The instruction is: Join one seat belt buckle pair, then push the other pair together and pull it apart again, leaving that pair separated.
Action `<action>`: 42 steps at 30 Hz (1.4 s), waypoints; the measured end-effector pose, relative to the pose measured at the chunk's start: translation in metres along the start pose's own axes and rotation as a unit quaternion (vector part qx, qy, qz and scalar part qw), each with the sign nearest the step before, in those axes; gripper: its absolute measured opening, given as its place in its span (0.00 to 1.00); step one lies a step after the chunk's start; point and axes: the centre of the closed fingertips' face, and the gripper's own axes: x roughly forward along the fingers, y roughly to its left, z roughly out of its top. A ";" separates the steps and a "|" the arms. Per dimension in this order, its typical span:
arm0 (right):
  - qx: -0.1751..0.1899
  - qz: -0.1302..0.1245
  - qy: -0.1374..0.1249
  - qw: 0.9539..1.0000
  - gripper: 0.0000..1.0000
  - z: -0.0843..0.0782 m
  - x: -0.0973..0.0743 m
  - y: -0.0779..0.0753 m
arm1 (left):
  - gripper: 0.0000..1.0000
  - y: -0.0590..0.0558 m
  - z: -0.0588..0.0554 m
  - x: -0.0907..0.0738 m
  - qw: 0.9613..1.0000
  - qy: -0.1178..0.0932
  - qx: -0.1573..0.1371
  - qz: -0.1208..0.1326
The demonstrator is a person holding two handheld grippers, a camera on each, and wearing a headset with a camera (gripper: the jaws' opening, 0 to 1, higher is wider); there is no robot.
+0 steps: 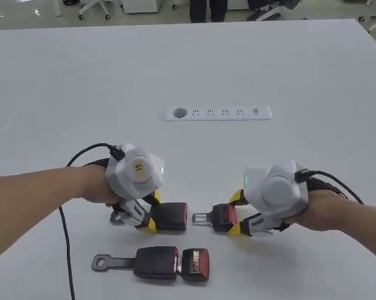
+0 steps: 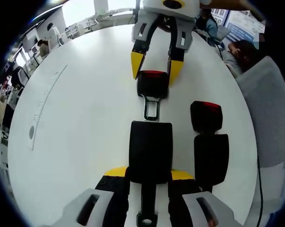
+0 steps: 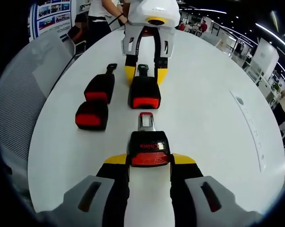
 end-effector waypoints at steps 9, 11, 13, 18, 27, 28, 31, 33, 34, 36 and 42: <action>-0.003 0.002 -0.005 1.000 0.31 0.011 0.008 0.001 | 0.32 0.000 0.000 0.000 1.000 0.001 -0.001 0.000; -0.004 0.003 -0.004 1.000 0.31 0.012 0.009 0.002 | 0.32 -0.001 0.001 -0.001 1.000 -0.001 -0.003 0.000; -0.002 0.004 -0.006 1.000 0.31 0.013 0.011 0.000 | 0.32 -0.001 0.001 -0.001 1.000 -0.004 -0.005 0.001; -0.002 0.003 -0.010 1.000 0.31 0.017 0.016 0.000 | 0.32 0.000 0.001 -0.001 1.000 -0.006 -0.005 0.001; 0.003 -0.001 -0.011 1.000 0.31 0.019 0.019 0.000 | 0.32 0.000 0.001 0.001 1.000 -0.014 -0.007 0.004; 0.005 -0.002 -0.012 1.000 0.31 0.018 0.020 0.000 | 0.32 0.000 0.001 0.001 1.000 -0.015 -0.007 0.005; 0.009 -0.002 -0.017 1.000 0.31 0.018 0.020 0.001 | 0.32 0.000 0.000 0.001 1.000 -0.016 -0.008 0.005; 0.010 -0.001 -0.020 1.000 0.31 0.017 0.021 0.000 | 0.32 0.001 0.000 0.001 1.000 -0.016 -0.008 0.005; 0.010 -0.001 -0.021 1.000 0.31 0.016 0.021 0.000 | 0.32 0.001 0.000 0.001 1.000 -0.016 -0.008 0.006; 0.011 -0.001 -0.024 1.000 0.31 0.016 0.021 0.000 | 0.32 0.001 0.000 0.001 1.000 -0.019 -0.008 0.006; 0.015 -0.002 -0.031 0.999 0.31 0.017 0.021 0.000 | 0.32 -0.001 0.002 0.001 1.000 -0.021 -0.008 0.006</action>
